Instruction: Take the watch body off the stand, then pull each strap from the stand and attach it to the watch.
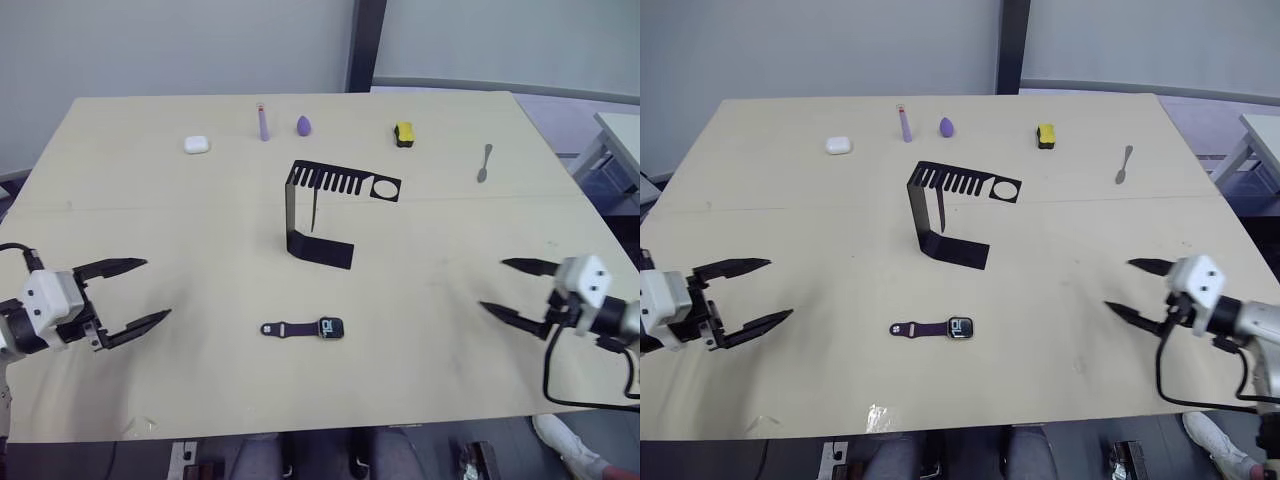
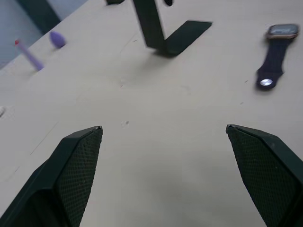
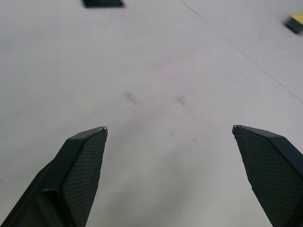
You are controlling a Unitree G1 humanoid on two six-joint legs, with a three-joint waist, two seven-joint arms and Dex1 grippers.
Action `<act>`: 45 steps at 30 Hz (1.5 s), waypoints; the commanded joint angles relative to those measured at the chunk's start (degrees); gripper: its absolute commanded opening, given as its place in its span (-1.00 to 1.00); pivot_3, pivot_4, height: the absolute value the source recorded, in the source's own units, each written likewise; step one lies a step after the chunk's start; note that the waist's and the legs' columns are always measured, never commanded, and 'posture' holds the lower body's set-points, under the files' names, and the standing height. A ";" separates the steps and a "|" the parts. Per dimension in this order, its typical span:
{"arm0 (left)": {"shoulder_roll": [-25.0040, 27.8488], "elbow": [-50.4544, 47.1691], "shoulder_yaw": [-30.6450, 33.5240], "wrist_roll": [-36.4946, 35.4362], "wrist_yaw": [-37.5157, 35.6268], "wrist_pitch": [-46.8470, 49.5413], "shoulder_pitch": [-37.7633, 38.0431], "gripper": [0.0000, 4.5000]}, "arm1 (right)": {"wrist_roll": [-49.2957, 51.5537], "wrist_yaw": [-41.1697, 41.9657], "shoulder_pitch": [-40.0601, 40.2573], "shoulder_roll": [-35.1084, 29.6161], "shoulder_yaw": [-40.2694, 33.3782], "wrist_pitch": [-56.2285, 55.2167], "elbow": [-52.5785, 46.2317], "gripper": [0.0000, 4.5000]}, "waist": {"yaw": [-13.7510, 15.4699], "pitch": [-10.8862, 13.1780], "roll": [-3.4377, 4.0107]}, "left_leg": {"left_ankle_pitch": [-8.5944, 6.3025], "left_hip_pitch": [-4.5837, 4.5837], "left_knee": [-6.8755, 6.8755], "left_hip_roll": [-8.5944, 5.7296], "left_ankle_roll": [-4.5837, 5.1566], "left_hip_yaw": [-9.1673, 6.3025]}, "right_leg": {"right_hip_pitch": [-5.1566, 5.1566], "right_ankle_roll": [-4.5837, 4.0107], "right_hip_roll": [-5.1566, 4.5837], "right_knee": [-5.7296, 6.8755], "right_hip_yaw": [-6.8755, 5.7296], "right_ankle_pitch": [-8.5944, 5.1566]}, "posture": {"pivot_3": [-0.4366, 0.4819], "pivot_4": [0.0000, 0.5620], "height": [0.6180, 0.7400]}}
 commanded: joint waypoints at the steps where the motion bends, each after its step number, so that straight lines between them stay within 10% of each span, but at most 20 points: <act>1: -1.44 0.29 1.67 0.27 1.50 -2.42 2.52 1.00 | -0.56 -0.89 2.08 -0.52 -4.14 -6.63 6.58 0.99 | 0.07 0.00 0.00 | -0.05 0.00 -0.01 0.04 -0.02 0.03 | 0.00 -0.02 0.02 -0.02 0.00 -0.01 | -0.05 -0.47 1.00; 15: -9.87 -25.07 -3.48 -2.83 15.05 8.48 4.92 1.00 | 1.86 -8.89 -13.09 15.14 11.42 10.44 -9.35 0.99 | -1.83 -0.02 0.07 | -0.08 0.18 0.00 0.43 -0.38 0.23 | -0.11 -0.26 -0.11 0.37 0.08 -0.07 | -0.05 -0.47 1.00; 24: -18.53 -40.53 -11.75 -0.66 28.07 16.68 7.47 1.00 | -4.59 -13.18 -27.41 28.16 23.50 13.52 -3.19 -0.97 | -1.21 -0.03 0.05 | -0.07 0.16 0.05 0.41 -0.34 0.27 | -0.12 -0.26 0.15 0.51 0.21 -0.07 | -0.05 -0.47 1.00; 45: -31.02 -43.27 -35.42 20.34 51.33 32.32 -5.79 1.00 | -14.16 -11.62 -39.08 38.37 29.19 -1.47 27.23 -0.99 | -1.31 -0.04 0.05 | 0.02 0.16 0.10 0.37 -0.23 0.40 | -0.13 -0.24 0.23 0.60 0.08 -0.05 | -0.05 -0.47 1.00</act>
